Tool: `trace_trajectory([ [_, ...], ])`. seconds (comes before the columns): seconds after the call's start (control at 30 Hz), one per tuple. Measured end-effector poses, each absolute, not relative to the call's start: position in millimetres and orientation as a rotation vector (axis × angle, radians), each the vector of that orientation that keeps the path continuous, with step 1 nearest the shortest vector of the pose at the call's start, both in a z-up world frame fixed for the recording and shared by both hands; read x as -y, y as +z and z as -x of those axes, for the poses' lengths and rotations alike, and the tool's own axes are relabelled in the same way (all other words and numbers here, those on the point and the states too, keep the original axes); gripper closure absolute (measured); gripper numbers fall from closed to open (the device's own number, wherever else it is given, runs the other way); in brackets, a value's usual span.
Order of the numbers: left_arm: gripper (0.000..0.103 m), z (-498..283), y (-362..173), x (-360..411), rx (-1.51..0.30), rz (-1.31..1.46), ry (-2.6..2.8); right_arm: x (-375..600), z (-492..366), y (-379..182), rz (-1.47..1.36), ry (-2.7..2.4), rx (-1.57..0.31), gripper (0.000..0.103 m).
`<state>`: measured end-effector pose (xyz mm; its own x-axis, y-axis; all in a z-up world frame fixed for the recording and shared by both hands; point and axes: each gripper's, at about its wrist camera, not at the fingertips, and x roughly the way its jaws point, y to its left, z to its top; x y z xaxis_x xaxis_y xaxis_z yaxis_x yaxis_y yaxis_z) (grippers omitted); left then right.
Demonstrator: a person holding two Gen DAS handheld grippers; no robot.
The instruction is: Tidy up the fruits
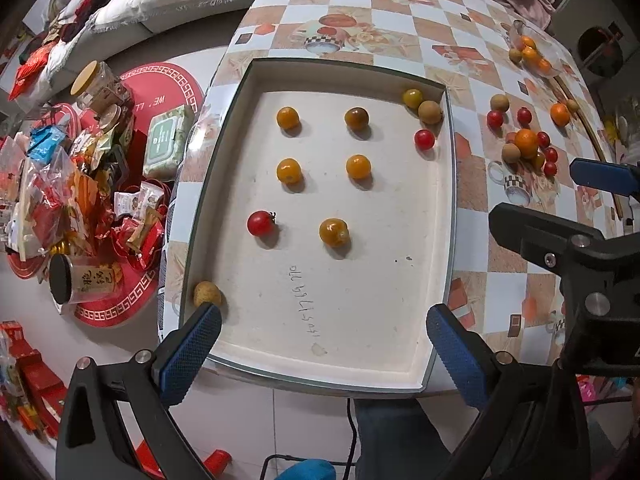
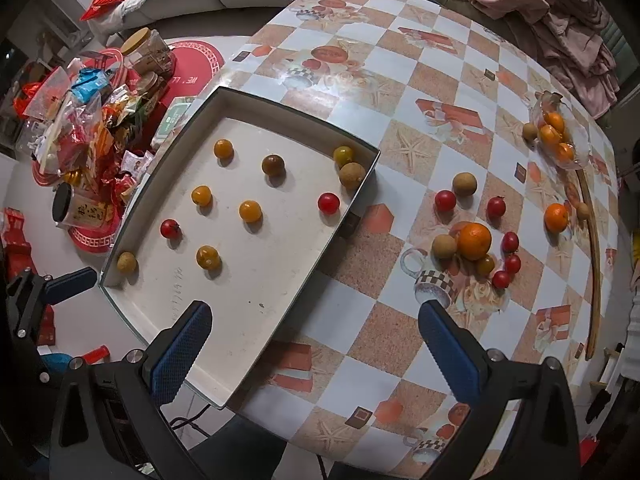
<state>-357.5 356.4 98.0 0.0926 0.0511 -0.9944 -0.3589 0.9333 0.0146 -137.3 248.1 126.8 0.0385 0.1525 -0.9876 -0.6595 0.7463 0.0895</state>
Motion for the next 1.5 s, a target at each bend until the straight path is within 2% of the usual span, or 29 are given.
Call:
trace_trajectory([
  [1.5,0.0,359.5,94.1,-353.8,-1.467,0.227,0.289,-249.9,146.4,125.7,0.415,0.647,-1.424,0.0],
])
